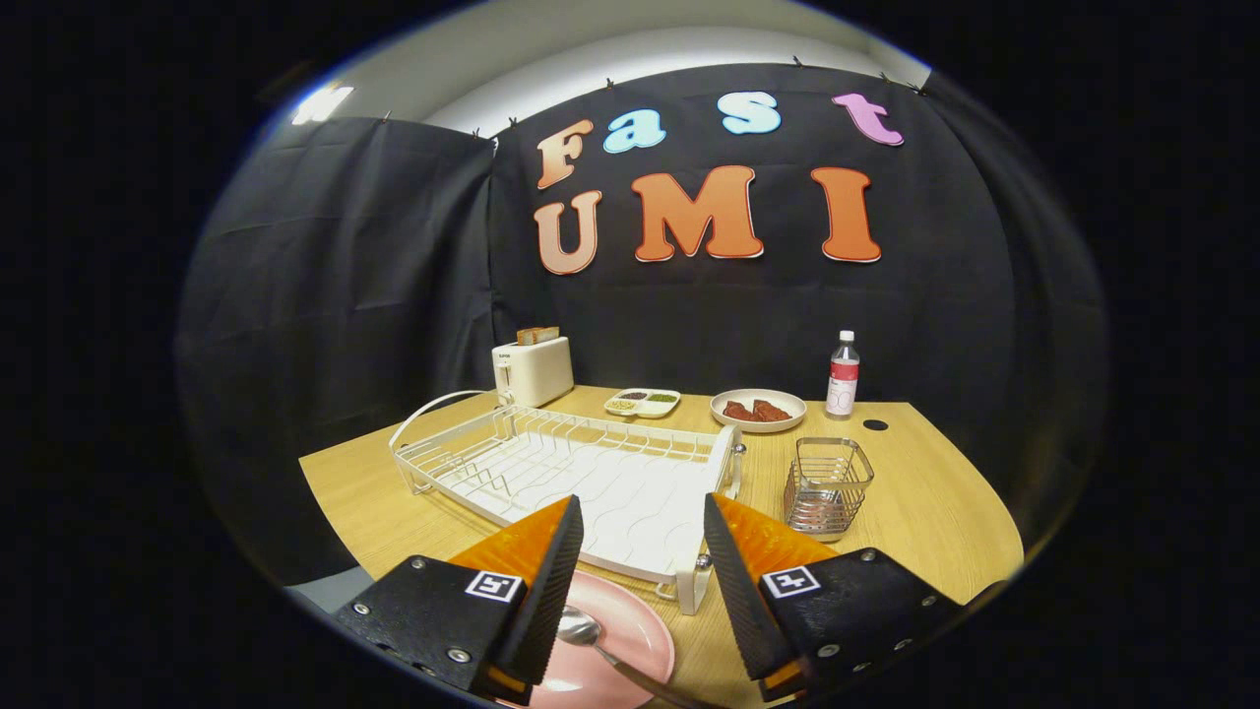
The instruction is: Take the plate from the dish rack, then take the spoon from the basket and place it into the plate.
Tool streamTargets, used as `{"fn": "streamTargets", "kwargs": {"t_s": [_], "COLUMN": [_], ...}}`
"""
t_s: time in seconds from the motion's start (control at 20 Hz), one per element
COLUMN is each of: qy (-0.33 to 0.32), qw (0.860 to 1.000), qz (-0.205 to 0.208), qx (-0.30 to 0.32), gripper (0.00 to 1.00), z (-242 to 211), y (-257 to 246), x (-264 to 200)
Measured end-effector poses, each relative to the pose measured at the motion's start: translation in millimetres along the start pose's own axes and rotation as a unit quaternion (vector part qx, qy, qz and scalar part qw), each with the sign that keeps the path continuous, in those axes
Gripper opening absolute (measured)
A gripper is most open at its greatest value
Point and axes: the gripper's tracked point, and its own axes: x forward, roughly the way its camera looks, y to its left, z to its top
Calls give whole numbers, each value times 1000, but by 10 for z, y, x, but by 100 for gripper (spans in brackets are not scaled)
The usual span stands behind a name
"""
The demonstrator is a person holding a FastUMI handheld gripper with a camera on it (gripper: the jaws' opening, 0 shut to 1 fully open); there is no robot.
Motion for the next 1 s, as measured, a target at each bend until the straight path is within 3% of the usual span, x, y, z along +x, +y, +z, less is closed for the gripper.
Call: {"fn": "streamTargets", "kwargs": {"t_s": [0.35,0.75,1.0], "qy": [-73,-155,-171], "qw": [997,985,981], "qz": [-37,-73,-83], "qx": [-16,-20,-31], "gripper": [87,91,91], "z": [553,1163,1367], "y": [-9,-16,-27], "x": [-103,-364,-426]}}
